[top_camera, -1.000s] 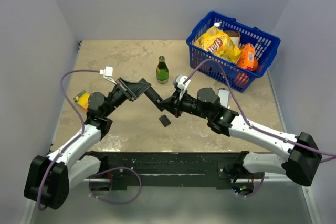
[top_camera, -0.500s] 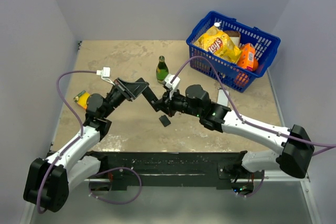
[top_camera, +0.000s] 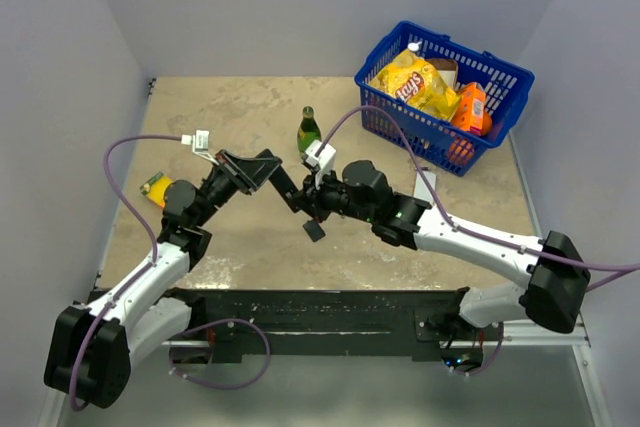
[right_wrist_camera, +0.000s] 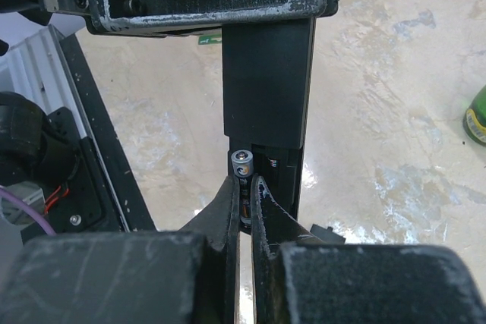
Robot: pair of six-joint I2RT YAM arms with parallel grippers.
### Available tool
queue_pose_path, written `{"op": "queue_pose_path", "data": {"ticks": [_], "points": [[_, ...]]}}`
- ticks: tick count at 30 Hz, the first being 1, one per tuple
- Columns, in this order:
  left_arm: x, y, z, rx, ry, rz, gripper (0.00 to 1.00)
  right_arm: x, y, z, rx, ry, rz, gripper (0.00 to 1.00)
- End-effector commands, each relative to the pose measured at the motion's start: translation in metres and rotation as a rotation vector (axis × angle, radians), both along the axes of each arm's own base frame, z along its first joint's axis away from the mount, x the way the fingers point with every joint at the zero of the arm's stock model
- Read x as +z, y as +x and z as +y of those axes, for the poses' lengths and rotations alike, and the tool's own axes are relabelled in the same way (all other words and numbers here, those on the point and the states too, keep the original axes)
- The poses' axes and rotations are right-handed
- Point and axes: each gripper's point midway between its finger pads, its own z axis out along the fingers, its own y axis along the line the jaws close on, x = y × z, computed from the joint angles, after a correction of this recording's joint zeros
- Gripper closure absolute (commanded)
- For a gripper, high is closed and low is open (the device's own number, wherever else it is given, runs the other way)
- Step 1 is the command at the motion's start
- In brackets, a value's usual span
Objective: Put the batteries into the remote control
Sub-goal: Load the battery into the remote control.
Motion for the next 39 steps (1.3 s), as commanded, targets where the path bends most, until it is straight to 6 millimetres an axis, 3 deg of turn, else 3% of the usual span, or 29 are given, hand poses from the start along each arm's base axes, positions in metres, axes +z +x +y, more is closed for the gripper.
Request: {"op": "queue_pose_path", "data": {"ticks": [1, 15, 24, 28, 31, 39], "points": [[0.112, -0.048, 0.007, -0.072, -0.186, -0.367, 1.00, -0.089, -0.016, -0.026, -0.030, -0.270, 0.196, 1.00], [0.130, -0.073, 0.003, -0.138, -0.148, -0.518, 1.00, -0.116, -0.014, -0.026, -0.067, -0.360, 0.294, 1.00], [0.128, -0.081, 0.000, -0.169, -0.132, -0.554, 1.00, -0.111, -0.009, -0.016, -0.042, -0.337, 0.298, 1.00], [0.121, -0.078, -0.001, -0.169, -0.132, -0.533, 1.00, -0.096, -0.006, -0.010, -0.038, -0.295, 0.274, 0.83], [0.113, -0.071, 0.000, -0.150, -0.135, -0.483, 1.00, -0.085, -0.005, -0.009, -0.039, -0.258, 0.250, 0.80], [0.064, -0.032, 0.003, -0.041, -0.098, -0.256, 1.00, -0.058, 0.002, -0.021, -0.104, -0.174, 0.163, 0.58]]}}
